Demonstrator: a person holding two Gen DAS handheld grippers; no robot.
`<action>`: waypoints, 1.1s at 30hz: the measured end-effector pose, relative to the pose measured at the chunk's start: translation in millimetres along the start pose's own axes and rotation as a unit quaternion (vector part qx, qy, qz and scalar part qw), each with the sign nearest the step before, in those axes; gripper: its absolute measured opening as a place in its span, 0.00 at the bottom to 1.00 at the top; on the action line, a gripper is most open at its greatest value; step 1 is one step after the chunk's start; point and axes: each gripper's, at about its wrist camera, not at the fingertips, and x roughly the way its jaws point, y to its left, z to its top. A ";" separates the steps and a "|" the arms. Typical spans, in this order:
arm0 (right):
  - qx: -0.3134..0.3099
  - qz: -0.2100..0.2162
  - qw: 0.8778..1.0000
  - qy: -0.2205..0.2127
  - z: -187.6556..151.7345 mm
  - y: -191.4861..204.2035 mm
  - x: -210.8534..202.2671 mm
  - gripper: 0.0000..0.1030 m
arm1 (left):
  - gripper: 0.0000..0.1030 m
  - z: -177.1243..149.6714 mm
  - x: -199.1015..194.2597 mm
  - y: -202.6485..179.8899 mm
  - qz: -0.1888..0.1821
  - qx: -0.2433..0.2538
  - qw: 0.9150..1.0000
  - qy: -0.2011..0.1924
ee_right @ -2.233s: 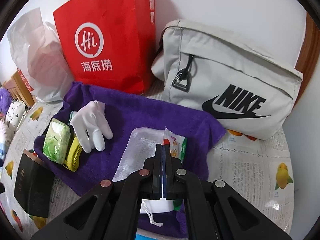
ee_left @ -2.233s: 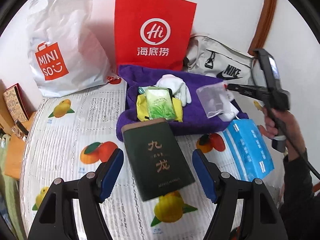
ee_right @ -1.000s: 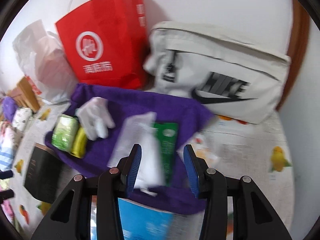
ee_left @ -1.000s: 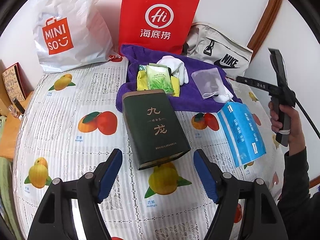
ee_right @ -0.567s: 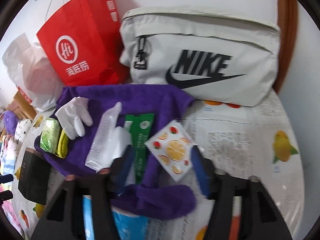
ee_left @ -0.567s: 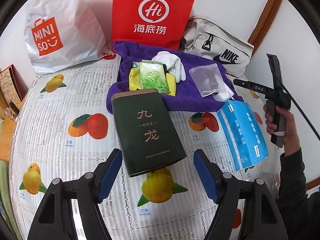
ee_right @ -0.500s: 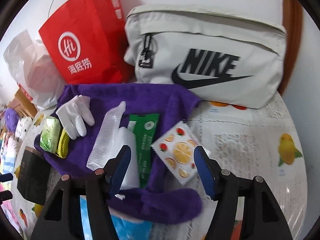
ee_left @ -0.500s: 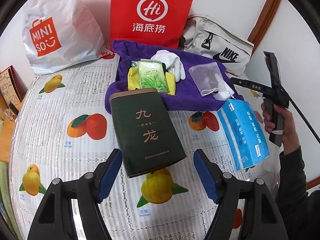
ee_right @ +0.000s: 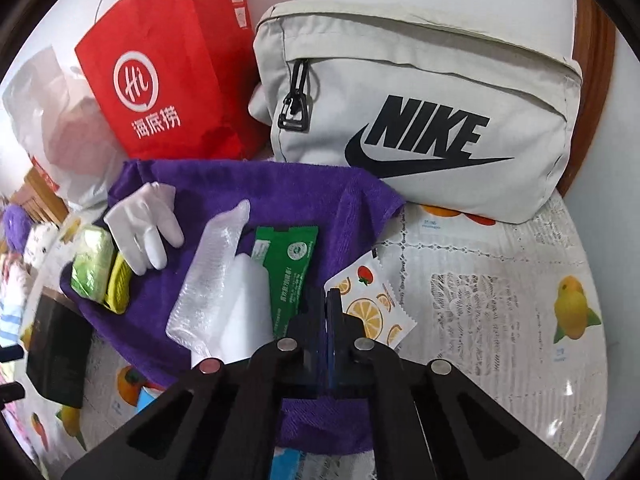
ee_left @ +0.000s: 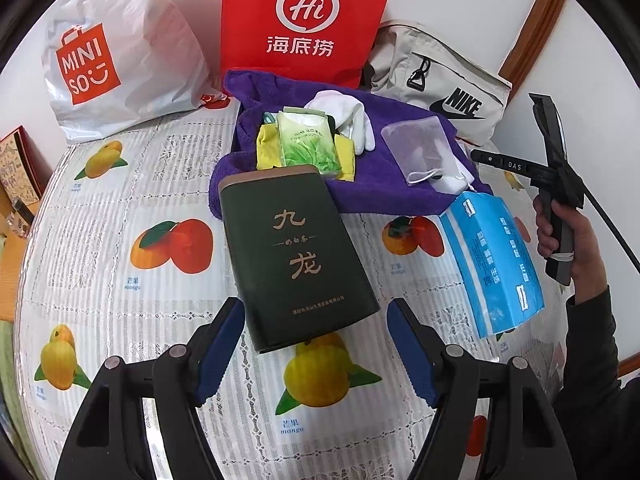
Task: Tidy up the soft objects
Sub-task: 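Lower the sachet onto the purple towel and open the right gripper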
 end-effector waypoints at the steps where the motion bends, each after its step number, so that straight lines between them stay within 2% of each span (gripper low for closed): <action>1: 0.000 -0.004 1.000 -0.003 -0.3 -0.1 -1.5 0.00 | 0.70 -0.2 -0.7 -0.2 0.000 0.001 1.000 0.000; 13: -0.020 -0.019 0.999 -0.034 11.9 13.4 -45.9 0.00 | 0.70 -3.3 -10.8 3.0 -0.002 -0.006 1.000 -0.009; 20: -0.044 -0.012 0.997 -0.064 34.0 41.8 -64.7 0.00 | 0.70 -4.8 -14.9 8.4 0.000 -0.010 1.000 -0.013; 24: -0.071 -0.030 0.995 -0.063 44.9 62.1 -46.8 0.00 | 0.70 -5.7 -14.9 14.5 0.003 -0.017 1.000 -0.012; 33: -0.120 -0.015 0.993 -0.016 37.0 96.7 4.4 0.00 | 0.70 -5.5 -8.1 27.1 0.002 -0.029 1.000 -0.008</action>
